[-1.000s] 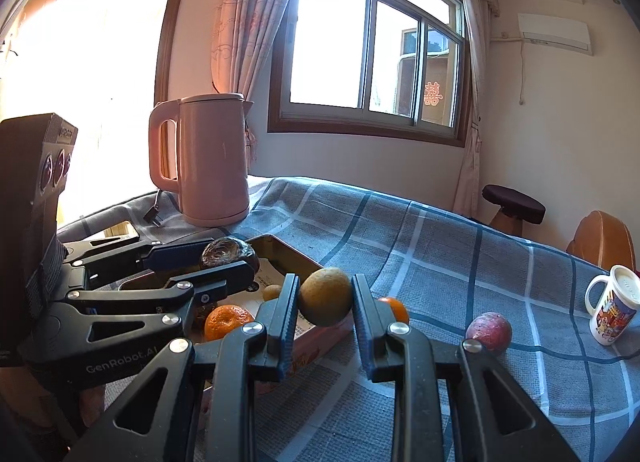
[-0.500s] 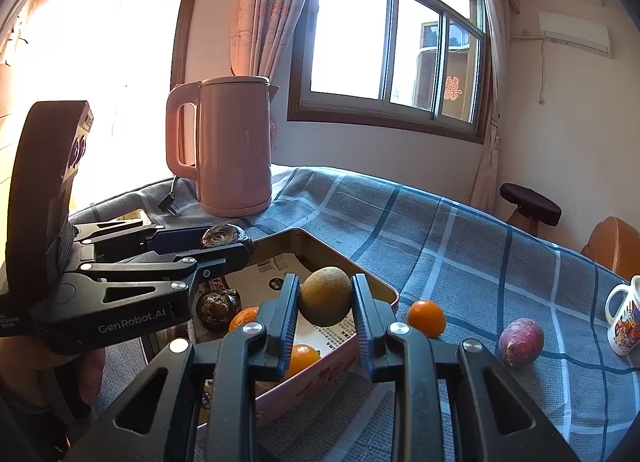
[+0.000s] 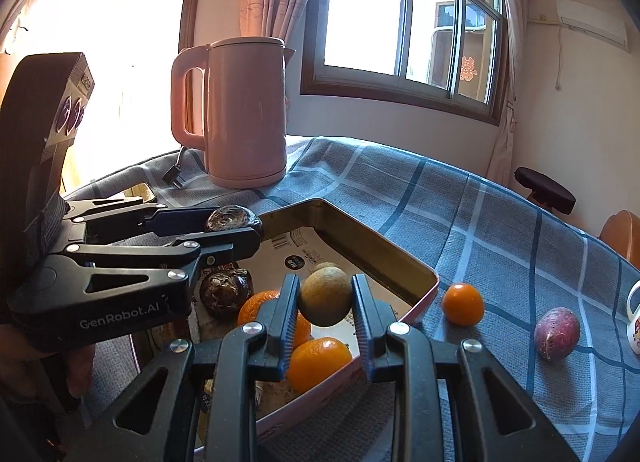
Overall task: Organize fruits
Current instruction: 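Lower both fruits into the tin and open both tools, then grasp the red-purple fruit with left tool while right tool grasps a small orange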
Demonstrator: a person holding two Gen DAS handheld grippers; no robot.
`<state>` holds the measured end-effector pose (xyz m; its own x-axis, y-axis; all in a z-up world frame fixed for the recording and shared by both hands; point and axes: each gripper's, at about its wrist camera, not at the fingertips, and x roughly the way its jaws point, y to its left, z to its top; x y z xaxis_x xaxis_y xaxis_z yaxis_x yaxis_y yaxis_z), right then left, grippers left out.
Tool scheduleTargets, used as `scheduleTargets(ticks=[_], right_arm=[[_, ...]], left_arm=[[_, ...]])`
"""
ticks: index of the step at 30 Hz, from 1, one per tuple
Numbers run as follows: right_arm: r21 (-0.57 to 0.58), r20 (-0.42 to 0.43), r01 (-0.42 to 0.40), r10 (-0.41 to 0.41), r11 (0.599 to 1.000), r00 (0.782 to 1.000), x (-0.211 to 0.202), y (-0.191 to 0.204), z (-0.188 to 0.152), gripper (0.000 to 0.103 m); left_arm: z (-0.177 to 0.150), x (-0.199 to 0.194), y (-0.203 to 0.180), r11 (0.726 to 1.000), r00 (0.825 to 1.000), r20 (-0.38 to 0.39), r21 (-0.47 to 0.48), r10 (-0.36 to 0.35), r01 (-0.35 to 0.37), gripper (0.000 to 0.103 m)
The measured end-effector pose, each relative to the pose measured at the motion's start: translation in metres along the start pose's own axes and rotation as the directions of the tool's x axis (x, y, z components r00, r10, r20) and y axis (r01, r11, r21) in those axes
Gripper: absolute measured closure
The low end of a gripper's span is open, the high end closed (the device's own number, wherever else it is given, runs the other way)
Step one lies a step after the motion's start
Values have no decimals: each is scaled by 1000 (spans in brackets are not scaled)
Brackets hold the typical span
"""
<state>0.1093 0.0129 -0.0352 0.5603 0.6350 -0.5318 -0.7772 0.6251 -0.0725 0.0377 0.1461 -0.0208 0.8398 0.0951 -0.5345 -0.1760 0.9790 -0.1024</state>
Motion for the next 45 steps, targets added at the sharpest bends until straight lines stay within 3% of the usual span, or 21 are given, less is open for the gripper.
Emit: scheduleTargets(ticks=[16, 18, 21, 23, 31, 36, 45], right_arm=[[-16, -62, -46, 45, 999, 997, 12, 5, 1, 75], [-26, -58, -40, 38, 999, 998, 11, 7, 0, 67], [-26, -41, -31, 30, 999, 999, 7, 8, 0, 40], [-26, -20, -25, 24, 999, 1000, 1, 6, -1, 40], [31, -14, 86, -85, 996, 996, -28, -50, -8, 40], [85, -93, 193, -185, 978, 978, -18, -89, -9, 40], [128, -205, 190, -162, 973, 965, 30, -105, -8, 40]], left_arm=[[0, 11, 0, 1000, 998, -53, 3, 13, -13, 61], [0, 10, 0, 1000, 999, -52, 6, 12, -11, 60], [0, 7, 0, 1000, 999, -31, -1, 28, -28, 48], [0, 3, 4, 999, 999, -11, -32, 36, -37, 26], [10, -4, -9, 998, 998, 59, -58, 32, -28, 6], [20, -2, -24, 999, 997, 75, -40, 24, -21, 5], [42, 3, -26, 999, 995, 92, -36, 35, -32, 3]])
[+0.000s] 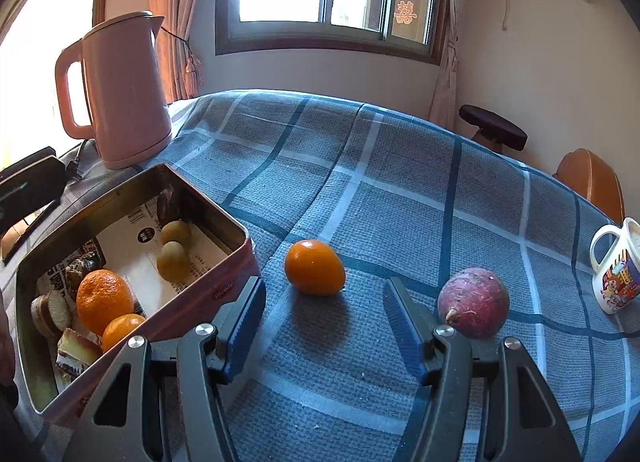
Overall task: Organize fruits
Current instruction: 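Grasp the red-purple fruit with left tool while right tool grasps a small orange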
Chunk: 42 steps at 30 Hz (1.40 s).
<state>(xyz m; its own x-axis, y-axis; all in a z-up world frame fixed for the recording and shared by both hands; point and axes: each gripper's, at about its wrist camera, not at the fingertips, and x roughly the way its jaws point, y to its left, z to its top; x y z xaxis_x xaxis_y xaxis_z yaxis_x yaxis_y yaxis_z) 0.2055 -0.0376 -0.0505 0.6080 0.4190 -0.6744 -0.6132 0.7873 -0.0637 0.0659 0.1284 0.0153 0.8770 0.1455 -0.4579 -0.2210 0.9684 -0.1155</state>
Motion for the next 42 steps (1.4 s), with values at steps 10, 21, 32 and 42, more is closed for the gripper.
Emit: scheduleTargets(ticks=[10, 21, 32, 42], right_arm=[[54, -90, -85, 90, 995, 992, 36, -8, 11, 61], [79, 67, 29, -34, 996, 997, -22, -41, -11, 61], [270, 47, 252, -274, 929, 961, -55, -141, -45, 61], [380, 23, 265, -296, 886, 955, -66, -186, -64, 61]], left_arm=[[1, 6, -9, 999, 999, -20, 8, -38, 38, 3], [9, 9, -68, 990, 993, -36, 81, -109, 111, 0], [3, 35, -178, 953, 986, -101, 263, -129, 152, 0], [-13, 117, -217, 952, 946, -274, 199, -174, 232, 12]])
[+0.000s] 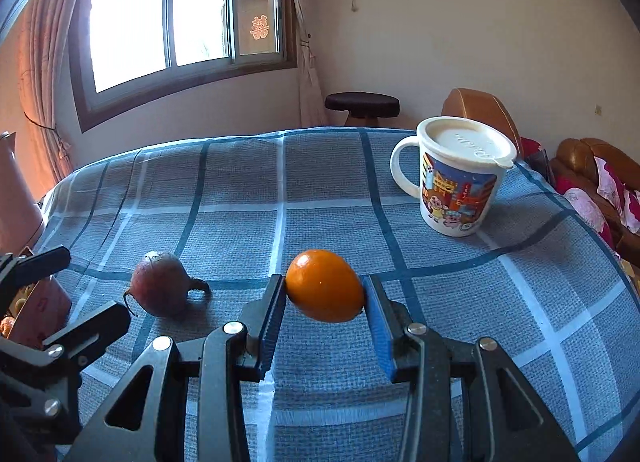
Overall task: Organize fruits
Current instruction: 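Grasp the red-purple fruit with left tool while right tool grasps a small orange, then lift and carry the red-purple fruit toward the tin with left tool while right tool carries the orange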
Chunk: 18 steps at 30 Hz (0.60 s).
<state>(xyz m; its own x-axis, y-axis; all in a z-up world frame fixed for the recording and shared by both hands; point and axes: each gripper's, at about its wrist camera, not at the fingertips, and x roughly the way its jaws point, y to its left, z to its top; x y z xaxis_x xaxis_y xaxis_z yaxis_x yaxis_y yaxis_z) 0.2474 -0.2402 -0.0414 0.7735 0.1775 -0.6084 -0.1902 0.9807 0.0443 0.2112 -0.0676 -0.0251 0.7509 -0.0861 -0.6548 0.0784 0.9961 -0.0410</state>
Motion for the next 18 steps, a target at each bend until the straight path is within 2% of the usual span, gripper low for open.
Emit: scheduleTargets(ticks=[2, 4, 7, 9, 10, 18], right_arm=[[19, -2, -10, 10, 1000, 1000, 0, -5, 0, 61], [11, 2, -24, 24, 1000, 1000, -1, -3, -1, 61], [-1, -2, -26, 26, 1000, 1000, -1, 0, -1, 61], [4, -8, -29, 29, 1000, 1000, 1, -1, -1, 61], [0, -8, -33, 33, 999, 999, 1, 0, -1, 61], [-48, 26, -70, 71, 996, 997, -5, 10, -2, 61]], left_arm=[[3, 15, 2, 999, 999, -39, -22, -33, 32, 19], [3, 26, 3, 999, 998, -59, -26, -34, 32, 25], [3, 37, 2, 998, 995, -89, -27, -51, 49, 27], [3, 43, 3, 996, 991, -111, -40, -81, 77, 38], [3, 44, 3, 995, 988, -118, -46, -95, 90, 48], [1, 39, 17, 985, 985, -100, -112, -144, 132, 48]])
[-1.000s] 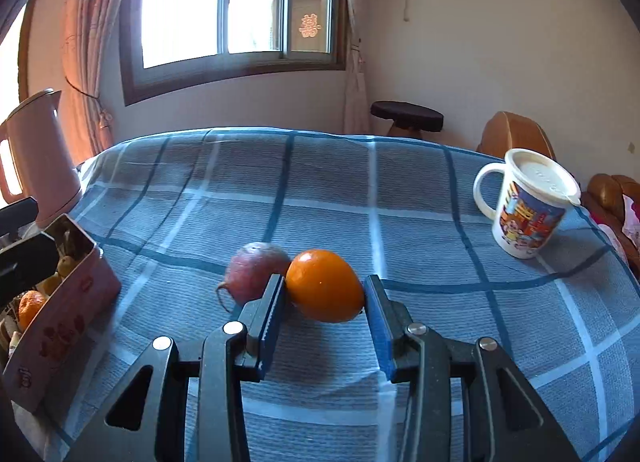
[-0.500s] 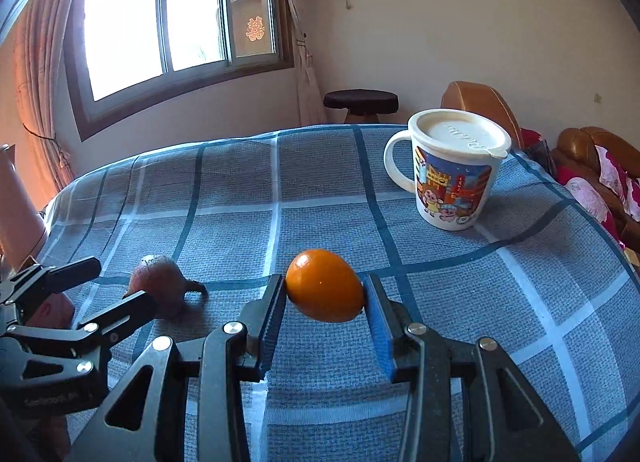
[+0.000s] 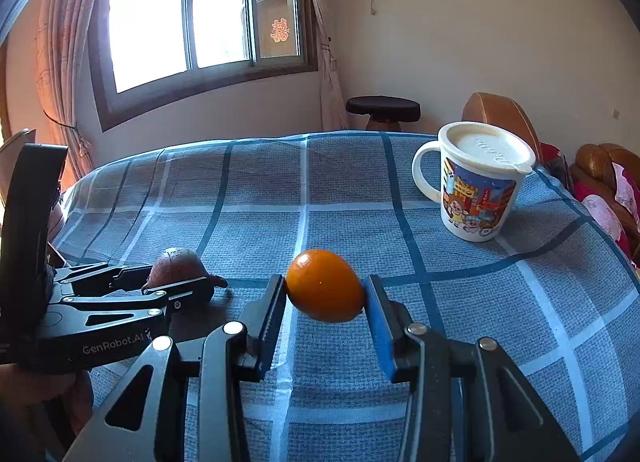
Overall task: Organize fruits
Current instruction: 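Lift and carry the red-purple fruit toward the tin with left tool while right tool carries the orange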
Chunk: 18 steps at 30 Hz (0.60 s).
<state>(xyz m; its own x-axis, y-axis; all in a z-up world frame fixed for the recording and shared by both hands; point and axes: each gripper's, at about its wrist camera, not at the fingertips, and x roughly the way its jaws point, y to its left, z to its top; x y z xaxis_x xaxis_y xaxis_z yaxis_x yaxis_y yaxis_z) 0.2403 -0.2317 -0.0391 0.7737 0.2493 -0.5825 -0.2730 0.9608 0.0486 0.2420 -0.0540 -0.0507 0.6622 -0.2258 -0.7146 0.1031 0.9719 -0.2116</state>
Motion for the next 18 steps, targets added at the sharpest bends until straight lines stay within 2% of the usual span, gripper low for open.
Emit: scheduleTargets(ticks=[9, 18], right_arm=[[-51, 69, 7, -4, 999, 998, -13, 11, -2, 61], [-84, 112, 11, -1, 996, 994, -22, 18, -3, 61]], left_arm=[[-1, -12, -2, 1000, 999, 50, 14, -2, 1, 48], [-3, -22, 5, 1000, 995, 103, -20, -12, 14, 48]])
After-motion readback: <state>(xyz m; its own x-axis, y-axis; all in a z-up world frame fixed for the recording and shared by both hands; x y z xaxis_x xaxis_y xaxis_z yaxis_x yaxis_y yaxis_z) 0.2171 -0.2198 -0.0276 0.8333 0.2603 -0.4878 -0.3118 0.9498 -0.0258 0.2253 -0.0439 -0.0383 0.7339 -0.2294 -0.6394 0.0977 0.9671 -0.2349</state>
